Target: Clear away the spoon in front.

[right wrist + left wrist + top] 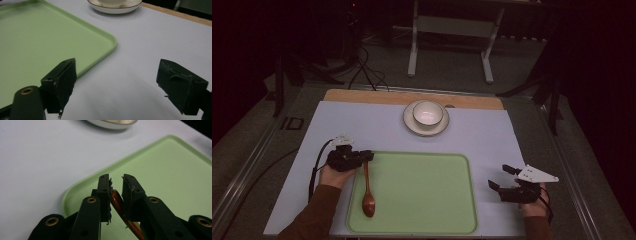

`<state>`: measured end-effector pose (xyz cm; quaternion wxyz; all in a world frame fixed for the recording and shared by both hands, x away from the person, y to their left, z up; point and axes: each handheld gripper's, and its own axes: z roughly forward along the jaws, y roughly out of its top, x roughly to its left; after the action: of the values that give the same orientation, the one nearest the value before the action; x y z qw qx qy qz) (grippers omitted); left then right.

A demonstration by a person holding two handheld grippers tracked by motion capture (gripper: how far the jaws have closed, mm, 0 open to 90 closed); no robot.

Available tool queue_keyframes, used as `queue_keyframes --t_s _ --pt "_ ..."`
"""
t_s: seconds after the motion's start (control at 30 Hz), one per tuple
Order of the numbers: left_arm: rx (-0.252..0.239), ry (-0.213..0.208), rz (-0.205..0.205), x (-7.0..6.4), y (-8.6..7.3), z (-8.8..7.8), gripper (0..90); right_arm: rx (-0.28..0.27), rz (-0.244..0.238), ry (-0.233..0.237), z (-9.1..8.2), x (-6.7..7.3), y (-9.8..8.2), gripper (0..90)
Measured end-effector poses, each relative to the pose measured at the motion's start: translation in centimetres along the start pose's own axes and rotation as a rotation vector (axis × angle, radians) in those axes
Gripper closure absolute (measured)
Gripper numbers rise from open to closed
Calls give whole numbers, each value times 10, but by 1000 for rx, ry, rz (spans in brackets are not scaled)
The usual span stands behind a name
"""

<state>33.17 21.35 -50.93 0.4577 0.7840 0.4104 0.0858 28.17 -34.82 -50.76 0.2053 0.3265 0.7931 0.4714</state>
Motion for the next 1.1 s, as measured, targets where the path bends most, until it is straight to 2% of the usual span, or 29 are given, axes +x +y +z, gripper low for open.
queue_keyframes --t_s 0.17,0.27,0.47,0.53,0.63,0.73,1.0,1.1 --pt "42 21 40 -2 -3 5 755 -1 -1 -1 0 0 0 161" --pt "57 20 31 2 -5 9 753 0 -2 0 0 0 0 162" --pt "93 32 45 5 -9 12 754 0 -1 1 0 0 0 162" --pt "89 27 46 7 -10 13 739 0 -2 2 0 0 0 161" --pt "90 42 42 7 -11 15 639 -1 -2 1 0 0 0 162" --pt "97 53 42 8 -11 16 597 0 -1 0 0 0 0 162" --pt "65 72 30 9 -10 14 508 0 -2 1 0 0 0 162" --pt "49 92 25 10 -9 11 475 1 -3 0 0 0 0 162"
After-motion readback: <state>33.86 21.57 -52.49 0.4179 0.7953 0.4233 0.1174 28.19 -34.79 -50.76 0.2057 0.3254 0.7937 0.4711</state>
